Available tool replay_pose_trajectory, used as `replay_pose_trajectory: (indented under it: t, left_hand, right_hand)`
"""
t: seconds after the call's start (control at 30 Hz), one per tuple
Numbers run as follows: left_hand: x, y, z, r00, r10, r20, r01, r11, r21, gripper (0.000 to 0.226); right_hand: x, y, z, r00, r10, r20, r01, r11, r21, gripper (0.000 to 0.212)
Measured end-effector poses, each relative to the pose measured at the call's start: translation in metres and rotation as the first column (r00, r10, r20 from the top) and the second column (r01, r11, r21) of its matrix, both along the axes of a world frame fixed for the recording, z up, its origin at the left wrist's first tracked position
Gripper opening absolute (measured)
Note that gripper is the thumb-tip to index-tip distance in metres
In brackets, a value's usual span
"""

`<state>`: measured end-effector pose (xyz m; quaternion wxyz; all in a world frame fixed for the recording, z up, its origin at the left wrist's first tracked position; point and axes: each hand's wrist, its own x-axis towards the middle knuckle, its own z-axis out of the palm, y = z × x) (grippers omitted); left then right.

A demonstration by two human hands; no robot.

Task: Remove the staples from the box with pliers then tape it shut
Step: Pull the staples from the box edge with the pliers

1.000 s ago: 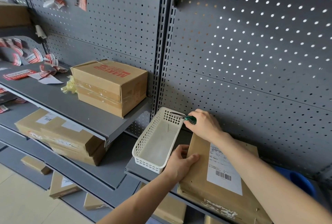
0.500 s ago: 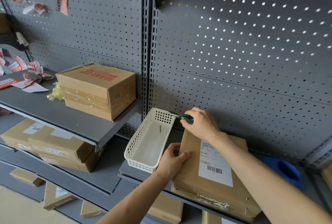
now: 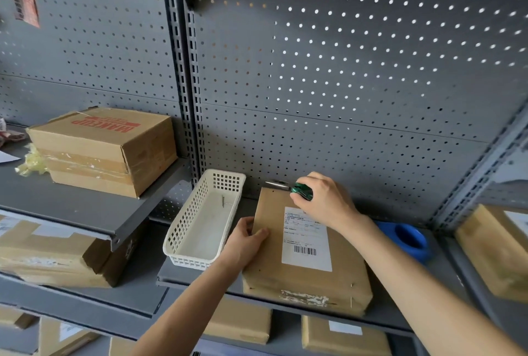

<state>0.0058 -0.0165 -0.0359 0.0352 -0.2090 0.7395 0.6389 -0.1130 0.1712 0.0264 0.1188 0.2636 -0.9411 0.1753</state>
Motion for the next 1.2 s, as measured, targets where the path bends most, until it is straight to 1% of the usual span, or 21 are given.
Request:
replay_pose_trajectory:
  t: [0.17, 0.3, 0.37, 0.5, 0.6, 0.97, 1.1, 1.2]
  left_hand:
    - [-0.009, 0.004, 0.005, 0.998, -0.002, 0.056, 0.007, 0.996, -0.088, 0.052]
    - [-0.016, 0.008, 0.010, 0.995, -0.011, 0.095, 0.021, 0.994, -0.108, 0.052]
    - [-0.018, 0.009, 0.011, 0.994, -0.006, 0.107, 0.019, 0.993, -0.116, 0.059]
    - [-0.022, 0.013, 0.009, 0.990, -0.007, 0.141, 0.031, 0.985, -0.167, 0.081]
    - [-0.020, 0.017, 0.009, 0.987, -0.023, 0.157, 0.052, 0.981, -0.187, 0.087]
    - [-0.018, 0.021, 0.004, 0.995, -0.005, 0.101, 0.028, 0.973, -0.231, 0.082]
    - [-0.018, 0.020, 0.003, 0.996, -0.004, 0.088, 0.027, 0.966, -0.259, 0.082]
    - [-0.018, 0.020, 0.002, 0.996, 0.000, 0.086, 0.024, 0.961, -0.276, 0.083]
  right_hand:
    - [0.014, 0.037, 0.003, 0.999, -0.036, -0.020, 0.036, 0.999, 0.034, 0.038]
    - [0.027, 0.067, 0.004, 0.997, -0.076, -0.029, 0.077, 0.996, 0.050, 0.037]
    - [0.034, 0.080, 0.004, 0.995, -0.092, -0.033, 0.094, 0.993, 0.065, 0.036]
    - [0.050, 0.107, 0.005, 0.991, -0.129, -0.021, 0.130, 0.990, 0.062, 0.033]
    - [0.061, 0.125, 0.004, 0.990, -0.143, -0.007, 0.143, 0.989, 0.048, 0.028]
    - [0.101, 0.163, -0.017, 0.991, -0.126, 0.052, 0.124, 0.991, 0.051, 0.022]
    - [0.114, 0.171, -0.022, 0.984, -0.113, 0.137, 0.112, 0.994, 0.019, 0.022]
    - [0.122, 0.178, -0.026, 0.974, -0.079, 0.213, 0.081, 0.997, 0.001, 0.026]
